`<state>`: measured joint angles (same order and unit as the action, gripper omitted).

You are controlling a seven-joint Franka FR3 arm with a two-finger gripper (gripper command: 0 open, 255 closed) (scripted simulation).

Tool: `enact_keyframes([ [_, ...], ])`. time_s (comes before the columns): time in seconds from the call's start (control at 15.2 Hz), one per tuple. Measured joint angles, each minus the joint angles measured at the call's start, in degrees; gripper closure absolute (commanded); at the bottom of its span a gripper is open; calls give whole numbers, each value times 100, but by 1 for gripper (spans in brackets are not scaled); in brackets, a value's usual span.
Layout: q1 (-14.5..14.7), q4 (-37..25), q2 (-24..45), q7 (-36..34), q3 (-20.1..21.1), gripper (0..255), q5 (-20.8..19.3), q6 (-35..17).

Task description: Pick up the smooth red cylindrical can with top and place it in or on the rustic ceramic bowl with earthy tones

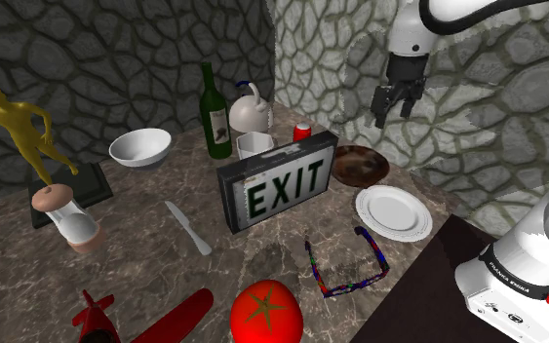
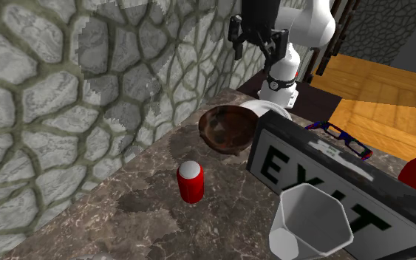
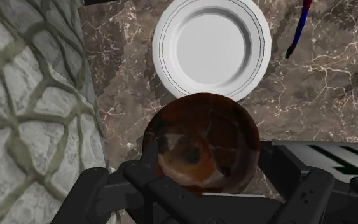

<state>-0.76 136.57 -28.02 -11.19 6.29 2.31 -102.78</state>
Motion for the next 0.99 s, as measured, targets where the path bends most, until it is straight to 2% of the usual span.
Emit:
enact_keyframes([
  [0.53,-60,-834,1707,-320,156,0,-82,-1087],
  [0.99,-53,-1971,3189,-619,210,0,-270,-1612],
])
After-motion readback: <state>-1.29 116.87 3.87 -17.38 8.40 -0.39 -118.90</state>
